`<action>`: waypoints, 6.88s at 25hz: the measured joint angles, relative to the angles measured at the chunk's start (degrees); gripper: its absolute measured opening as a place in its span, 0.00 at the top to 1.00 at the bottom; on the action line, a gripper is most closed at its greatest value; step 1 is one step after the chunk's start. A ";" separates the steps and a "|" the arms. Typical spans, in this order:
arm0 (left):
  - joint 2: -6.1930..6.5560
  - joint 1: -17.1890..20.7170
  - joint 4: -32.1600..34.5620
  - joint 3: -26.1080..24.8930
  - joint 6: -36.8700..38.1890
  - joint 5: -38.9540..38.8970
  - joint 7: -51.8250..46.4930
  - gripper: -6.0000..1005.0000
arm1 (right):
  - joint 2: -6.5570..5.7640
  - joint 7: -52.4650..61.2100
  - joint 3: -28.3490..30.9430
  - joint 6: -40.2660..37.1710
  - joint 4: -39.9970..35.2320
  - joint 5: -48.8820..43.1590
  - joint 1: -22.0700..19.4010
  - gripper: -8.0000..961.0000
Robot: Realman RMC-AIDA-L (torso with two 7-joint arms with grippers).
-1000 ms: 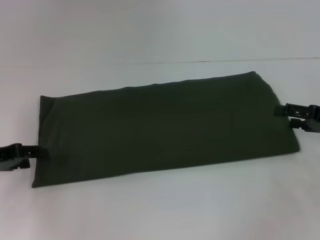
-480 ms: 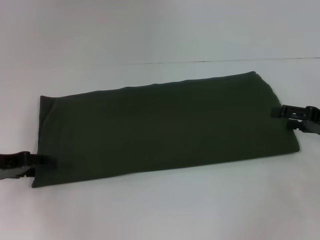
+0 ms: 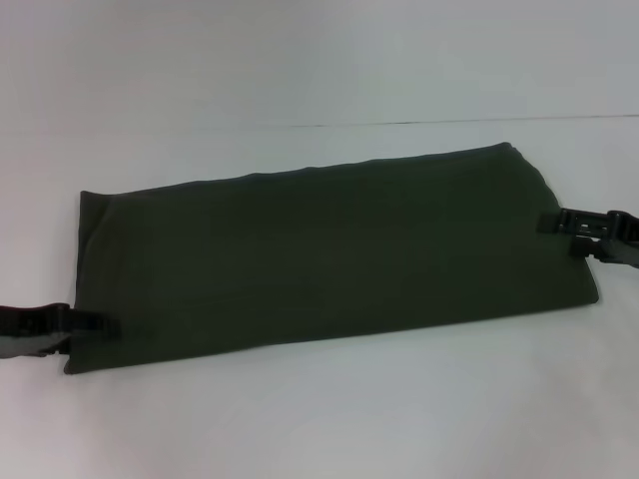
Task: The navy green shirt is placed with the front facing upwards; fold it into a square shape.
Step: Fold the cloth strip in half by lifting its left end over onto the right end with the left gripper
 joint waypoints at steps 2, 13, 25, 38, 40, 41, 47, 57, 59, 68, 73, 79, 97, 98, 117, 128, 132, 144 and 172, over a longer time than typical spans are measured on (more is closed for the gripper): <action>0.00 -0.23 -0.34 0.06 0.21 0.00 -0.03 0.31 | 0.00 0.00 0.01 0.00 0.00 -0.01 0.02 0.04; 0.17 -0.42 -0.36 0.16 -0.21 1.07 -0.21 0.63 | 0.00 0.05 0.02 -0.02 0.00 -0.08 -0.02 0.04; 0.29 -0.90 -0.53 0.41 -0.33 2.05 -0.32 0.84 | 0.01 8.18 -0.07 -4.62 -6.77 -8.78 1.55 0.04; 0.06 -0.81 -0.55 1.70 -0.36 2.06 -0.08 0.90 | -1.73 26.41 -1.90 -11.43 -11.82 -30.89 10.46 0.04; 0.03 -0.65 -0.55 1.70 -0.25 2.00 -0.07 0.90 | -0.93 26.45 -2.20 -10.10 -11.36 -32.71 10.75 0.04; 0.01 -0.59 -0.55 1.70 -0.19 2.00 -0.07 0.90 | -0.69 26.45 -2.23 -9.72 -11.26 -33.22 10.77 0.04; -0.11 -0.46 -0.54 1.70 -0.08 1.94 -0.05 0.90 | 0.05 26.34 -2.34 -6.78 -11.19 -35.09 10.37 0.04; -0.16 -0.45 -0.52 1.70 0.15 1.67 -0.05 0.90 | 2.02 25.77 -2.77 -3.89 -11.16 -35.12 10.46 0.04; -0.16 -0.45 -0.52 1.70 0.16 1.66 -0.05 0.90 | 2.38 25.74 -3.00 -3.42 -11.16 -35.14 10.44 0.04; -0.16 -0.45 -0.52 1.70 0.15 1.66 0.02 0.90 | 2.87 25.66 -3.57 -1.48 -10.38 -35.20 10.46 0.04; -0.15 -0.56 -0.52 1.70 0.14 1.66 0.03 0.90 | 3.26 25.66 -3.60 -1.08 -10.35 -35.21 10.55 0.04; 0.01 -0.83 -0.52 1.70 0.20 1.67 0.03 0.90 | 3.24 25.64 -5.13 -1.05 -10.64 -35.31 10.36 0.20; 0.11 -0.89 -0.45 1.69 0.61 1.67 0.02 0.91 | 2.77 26.31 -7.46 -1.81 -10.91 -37.09 10.83 0.79; 0.11 -0.95 -0.44 1.70 0.65 1.67 0.04 0.91 | 2.77 26.32 -7.46 -1.87 -10.91 -37.38 10.87 0.83; 1.59 -0.25 4.07 1.06 6.99 2.42 0.20 0.95 | 4.96 24.42 -13.63 -7.48 -11.09 -37.69 11.93 0.98; 2.56 2.87 10.73 -2.92 15.35 6.99 0.56 0.95 | 6.71 19.45 -13.62 -17.58 -12.44 -37.10 12.32 0.98; 2.90 4.03 13.23 -4.03 18.25 8.68 0.69 0.95 | 7.72 18.13 -13.75 -20.23 -12.71 -37.08 12.65 0.98; 3.18 4.98 14.51 -5.80 22.72 9.69 2.09 0.95 | 10.18 17.09 -17.47 -25.20 -12.78 -37.38 12.65 0.98; 3.52 3.75 13.88 -5.34 23.29 9.23 1.75 0.94 | 6.82 17.57 -13.59 -32.48 -15.74 -37.17 9.83 0.81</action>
